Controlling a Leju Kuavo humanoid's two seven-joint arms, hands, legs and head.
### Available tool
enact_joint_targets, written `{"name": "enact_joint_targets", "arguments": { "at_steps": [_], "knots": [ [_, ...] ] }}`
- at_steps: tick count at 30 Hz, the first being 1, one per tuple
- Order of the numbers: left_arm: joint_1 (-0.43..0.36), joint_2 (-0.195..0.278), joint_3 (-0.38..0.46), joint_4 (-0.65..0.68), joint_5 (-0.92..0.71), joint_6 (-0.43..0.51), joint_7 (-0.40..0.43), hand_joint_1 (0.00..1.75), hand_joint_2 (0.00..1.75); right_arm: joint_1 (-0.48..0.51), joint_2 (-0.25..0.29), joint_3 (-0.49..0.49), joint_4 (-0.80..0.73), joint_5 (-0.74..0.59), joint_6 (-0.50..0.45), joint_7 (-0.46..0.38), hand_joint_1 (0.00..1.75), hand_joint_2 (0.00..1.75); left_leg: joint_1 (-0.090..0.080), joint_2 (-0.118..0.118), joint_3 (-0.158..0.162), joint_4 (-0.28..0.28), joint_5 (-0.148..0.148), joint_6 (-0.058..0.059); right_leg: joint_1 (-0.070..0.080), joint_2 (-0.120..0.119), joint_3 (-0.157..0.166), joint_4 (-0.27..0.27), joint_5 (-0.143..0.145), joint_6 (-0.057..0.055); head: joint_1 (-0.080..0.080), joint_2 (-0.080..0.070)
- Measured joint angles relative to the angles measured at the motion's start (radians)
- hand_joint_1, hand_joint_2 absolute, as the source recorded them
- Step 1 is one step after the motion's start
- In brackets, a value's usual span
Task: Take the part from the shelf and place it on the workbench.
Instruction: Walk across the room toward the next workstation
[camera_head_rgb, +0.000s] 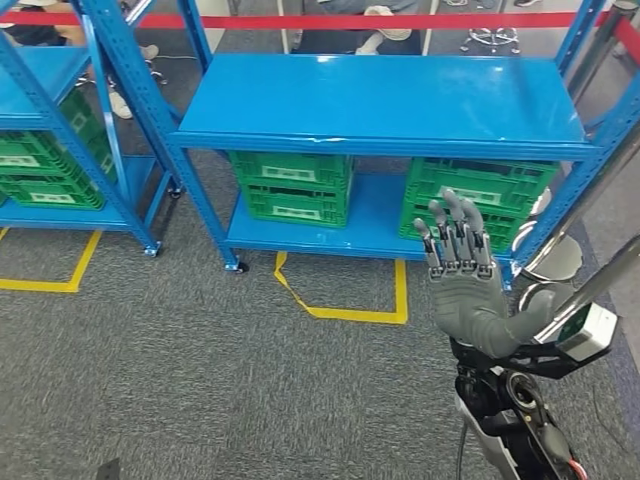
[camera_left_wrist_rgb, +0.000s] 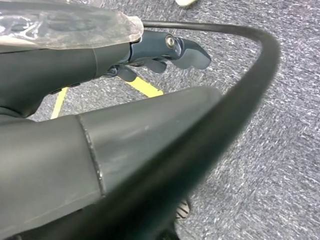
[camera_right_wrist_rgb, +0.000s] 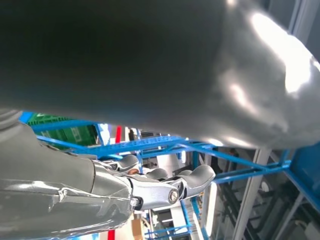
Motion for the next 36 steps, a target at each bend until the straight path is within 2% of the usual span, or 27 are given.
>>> {"name": "enact_joint_targets", "arguments": {
  "at_steps": [1,2,4,5,6,9,10,11,12,14,15,16,17,19,20,21,22,23,24,26,31,34,36],
  "knots": [
    [0.002,0.0,0.0,0.0,0.0,0.0,0.0,0.0,0.0,0.0,0.0,0.0,0.0,0.0,0.0,0.0,0.0,0.0,-0.001,0.0,-0.014,-0.014,0.008,0.004,0.002,0.003,0.012,0.0,-0.009,-0.001,-0.004,0.0],
    [0.003,0.0,0.0,0.0,0.0,0.0,0.0,0.0,0.0,0.0,0.0,0.0,0.0,0.0,0.0,0.0,0.0,0.0,-0.004,-0.001,-0.01,-0.06,0.041,0.011,0.005,0.006,0.026,0.0,-0.019,-0.002,-0.009,0.0],
    [0.005,0.003,0.0,0.0,0.001,0.0,0.0,0.0,0.0,0.0,0.0,0.0,0.0,0.0,0.0,0.0,0.0,0.0,-0.015,-0.002,0.021,-0.193,0.144,0.031,0.009,0.009,0.053,-0.002,-0.04,0.0,-0.015,0.0],
    [0.005,0.005,0.0,0.0,0.001,0.0,0.0,0.0,0.0,0.0,0.0,0.0,0.0,0.0,0.0,0.0,0.0,0.0,-0.02,-0.004,0.034,-0.243,0.174,0.04,0.01,0.011,0.061,-0.004,-0.049,0.003,-0.016,0.0],
    [0.004,0.006,0.0,0.0,0.001,0.0,0.0,0.0,0.0,0.0,0.0,0.0,0.0,0.0,0.0,0.0,0.0,0.0,-0.025,-0.006,0.044,-0.272,0.191,0.047,0.01,0.013,0.064,-0.009,-0.056,0.008,-0.016,0.0],
    [0.004,0.007,0.0,0.0,0.001,0.0,0.0,0.0,0.0,0.0,0.0,-0.001,-0.002,0.0,0.0,0.0,0.0,0.0,-0.022,-0.008,0.073,-0.302,0.19,0.054,0.01,0.014,0.081,0.001,-0.058,0.024,-0.018,0.0],
    [0.005,0.007,0.0,0.0,0.001,0.0,0.0,0.0,0.0,-0.001,0.0,-0.001,-0.003,0.0,0.0,0.0,0.0,0.0,-0.018,-0.007,0.088,-0.309,0.19,0.057,0.01,0.011,0.079,0.029,-0.059,0.029,-0.016,0.0],
    [0.005,0.007,0.0,0.0,0.001,0.0,-0.001,0.0,0.0,-0.002,0.0,-0.002,-0.004,0.0,0.0,0.0,0.0,0.0,-0.015,-0.006,0.103,-0.313,0.187,0.059,0.01,0.008,0.06,0.071,-0.068,0.035,-0.012,0.0],
    [0.005,0.007,0.0,0.0,0.0,0.001,-0.001,0.0,0.0,-0.003,0.0,-0.003,-0.004,0.0,0.0,0.0,0.0,0.0,-0.013,-0.004,0.114,-0.315,0.184,0.061,0.008,0.005,0.027,0.131,-0.088,0.04,-0.006,0.0],
    [0.004,0.006,0.0,0.0,0.0,0.002,-0.002,0.0,0.0,-0.003,0.0,-0.002,-0.004,0.0,-0.001,0.0,0.0,0.0,-0.011,-0.004,0.129,-0.314,0.171,0.062,0.004,0.001,-0.054,0.254,-0.148,0.049,0.005,0.0],
    [0.004,0.006,0.0,0.0,0.001,0.002,-0.003,0.0,0.0,-0.001,0.0,-0.002,-0.004,0.0,-0.001,0.0,0.0,0.0,-0.01,-0.005,0.137,-0.314,0.163,0.061,0.002,0.0,-0.086,0.287,-0.173,0.052,0.009,0.0],
    [0.005,0.005,0.0,0.0,0.001,0.003,-0.003,0.0,0.0,-0.001,0.0,-0.002,-0.004,0.0,-0.002,0.0,0.0,0.0,-0.009,-0.005,0.146,-0.314,0.156,0.059,-0.001,-0.002,-0.104,0.288,-0.178,0.055,0.013,0.0],
    [0.005,0.004,0.0,0.0,0.001,0.003,-0.003,0.0,0.0,0.0,0.0,-0.002,-0.004,0.0,-0.002,0.0,0.0,0.0,-0.006,-0.006,0.158,-0.314,0.147,0.056,-0.003,-0.003,-0.105,0.254,-0.153,0.057,0.017,0.0],
    [0.005,0.001,0.0,0.0,0.001,0.003,-0.003,0.0,0.0,0.0,0.0,-0.003,-0.004,0.0,-0.002,0.0,0.0,0.0,-0.002,-0.007,0.182,-0.313,0.129,0.046,-0.007,-0.006,-0.081,0.127,-0.046,0.059,0.029,0.0],
    [0.004,0.001,0.0,0.0,0.001,0.003,-0.003,0.0,0.0,0.0,0.0,-0.003,-0.003,0.0,-0.002,0.0,0.0,0.0,-0.002,-0.008,0.19,-0.312,0.122,0.039,-0.007,-0.009,-0.07,0.073,-0.011,0.055,0.036,0.0],
    [0.003,0.001,0.001,0.0,0.001,0.004,-0.003,0.0,0.0,0.001,-0.001,-0.003,-0.003,0.0,-0.003,0.001,0.0,0.0,-0.003,-0.009,0.193,-0.311,0.115,0.032,-0.007,-0.01,-0.061,0.042,0.014,0.049,0.041,0.0],
    [0.002,0.001,0.001,0.0,0.001,0.004,-0.004,0.0,0.0,0.002,-0.001,-0.004,-0.002,0.0,-0.004,0.001,0.0,0.0,-0.005,-0.009,0.195,-0.308,0.111,0.025,-0.006,-0.011,-0.059,0.03,0.022,0.04,0.042,0.0],
    [0.001,0.001,0.001,0.0,0.001,0.004,-0.004,0.0,0.0,0.003,-0.001,-0.004,-0.002,0.0,-0.004,0.001,0.0,0.0,-0.007,-0.01,0.194,-0.306,0.107,0.026,-0.005,-0.011,-0.056,0.03,0.022,0.033,0.04,0.0],
    [0.001,0.002,0.001,0.0,0.001,0.004,-0.004,0.0,0.0,0.004,-0.001,-0.004,-0.002,0.0,-0.005,0.0,0.0,0.0,-0.008,-0.009,0.194,-0.305,0.107,0.03,-0.005,-0.01,-0.052,0.03,0.033,0.031,0.034,0.0],
    [0.001,0.003,0.001,0.0,0.002,0.004,-0.004,0.0,0.0,0.004,-0.002,-0.006,-0.002,-0.001,-0.005,0.0,0.0,0.0,-0.008,-0.01,0.194,-0.307,0.107,0.043,-0.005,-0.008,-0.051,0.03,0.038,0.031,0.024,0.0],
    [-0.001,0.005,0.001,0.0,0.001,0.004,-0.005,0.0,0.0,0.005,-0.002,-0.008,-0.001,-0.002,-0.007,0.0,0.0,0.0,-0.008,-0.01,0.201,-0.325,0.109,0.046,-0.002,-0.005,-0.052,0.029,0.032,0.022,0.002,0.0],
    [-0.001,0.005,0.001,0.0,0.005,0.004,-0.008,0.0,0.0,0.011,-0.002,-0.018,0.005,-0.005,-0.02,0.007,0.0,0.0,-0.007,-0.009,0.202,-0.331,0.109,0.043,-0.001,-0.005,-0.052,0.029,0.031,0.017,-0.008,0.0],
    [-0.001,0.005,0.002,0.0,0.012,0.005,-0.01,0.0,0.0,0.021,-0.004,-0.031,0.016,-0.011,-0.033,0.012,0.0,0.0,-0.006,-0.01,0.202,-0.333,0.11,0.03,0.0,-0.006,-0.052,0.029,0.03,0.015,-0.011,0.0]
  ]
}}
